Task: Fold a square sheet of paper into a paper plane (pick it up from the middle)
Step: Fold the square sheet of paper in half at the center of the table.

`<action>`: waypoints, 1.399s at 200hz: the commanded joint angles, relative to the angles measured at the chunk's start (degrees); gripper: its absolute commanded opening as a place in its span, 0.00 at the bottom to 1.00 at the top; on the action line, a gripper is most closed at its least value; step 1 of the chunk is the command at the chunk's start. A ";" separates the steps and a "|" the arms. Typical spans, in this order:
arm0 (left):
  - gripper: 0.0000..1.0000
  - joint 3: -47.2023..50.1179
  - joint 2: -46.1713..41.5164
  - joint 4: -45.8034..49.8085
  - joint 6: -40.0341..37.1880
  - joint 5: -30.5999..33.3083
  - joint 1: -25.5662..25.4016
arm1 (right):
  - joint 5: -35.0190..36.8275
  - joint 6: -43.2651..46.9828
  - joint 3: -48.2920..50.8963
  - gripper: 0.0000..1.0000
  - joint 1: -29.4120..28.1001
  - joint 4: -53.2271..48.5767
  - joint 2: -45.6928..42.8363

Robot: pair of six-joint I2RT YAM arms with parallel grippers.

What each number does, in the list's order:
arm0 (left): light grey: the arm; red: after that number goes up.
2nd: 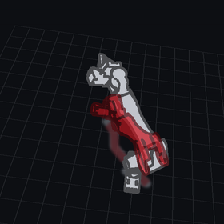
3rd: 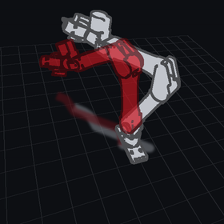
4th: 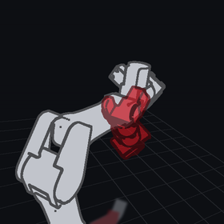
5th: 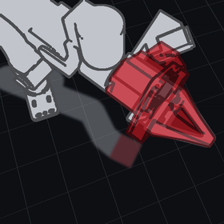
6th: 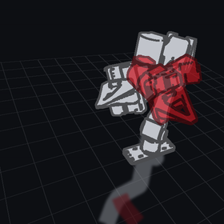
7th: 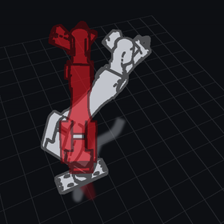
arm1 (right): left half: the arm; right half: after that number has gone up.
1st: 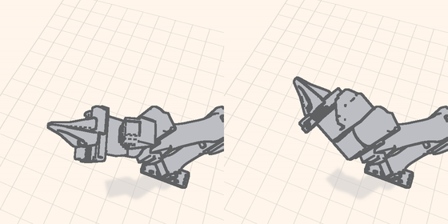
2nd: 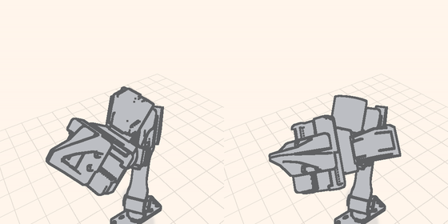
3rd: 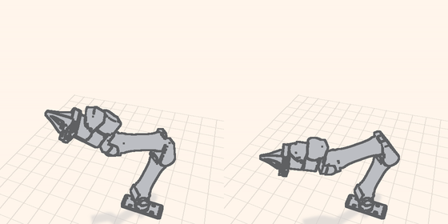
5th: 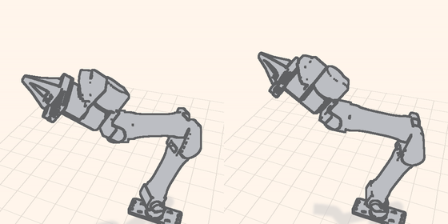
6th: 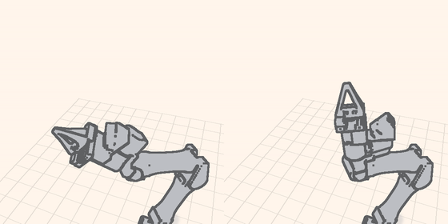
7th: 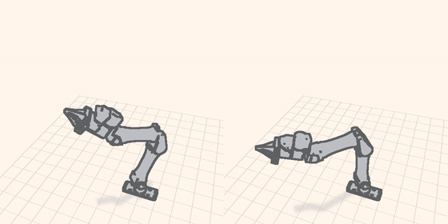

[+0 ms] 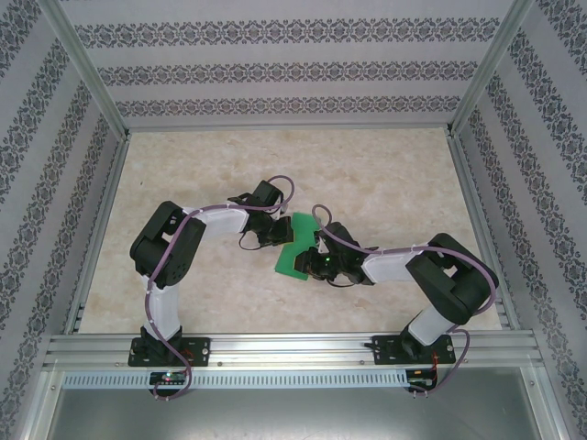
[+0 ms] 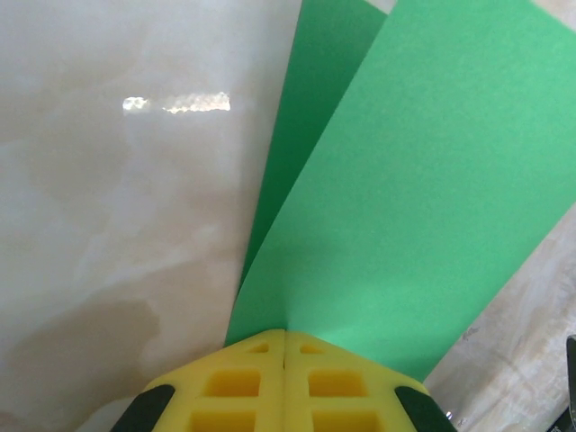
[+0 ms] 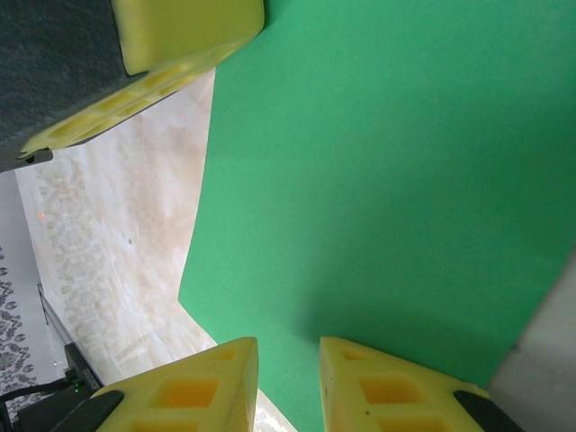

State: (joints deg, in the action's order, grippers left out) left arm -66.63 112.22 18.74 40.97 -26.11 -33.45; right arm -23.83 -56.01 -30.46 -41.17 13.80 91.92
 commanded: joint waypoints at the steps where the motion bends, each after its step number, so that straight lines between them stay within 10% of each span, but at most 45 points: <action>1: 0.06 0.15 2.21 3.76 -1.12 1.90 -0.89 | 1.94 -0.12 0.58 0.25 -0.86 -4.72 -1.79; 135: 0.06 0.03 2.06 4.19 -1.47 1.79 -0.90 | 0.91 -2.25 0.29 0.26 -3.58 -2.09 -0.93; 187: 0.06 0.30 1.52 4.21 -1.68 1.80 -0.88 | 5.56 4.22 -7.93 0.28 3.39 -13.78 -7.64; 280: 0.06 0.27 1.87 4.47 -1.98 1.69 -0.94 | 3.40 6.66 -9.28 0.27 8.52 -10.73 5.50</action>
State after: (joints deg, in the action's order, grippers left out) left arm -66.72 112.22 18.94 40.51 -26.09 -33.52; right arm -21.10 -50.83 -41.36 -32.95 2.59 95.29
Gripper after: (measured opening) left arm 0.056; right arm 0.269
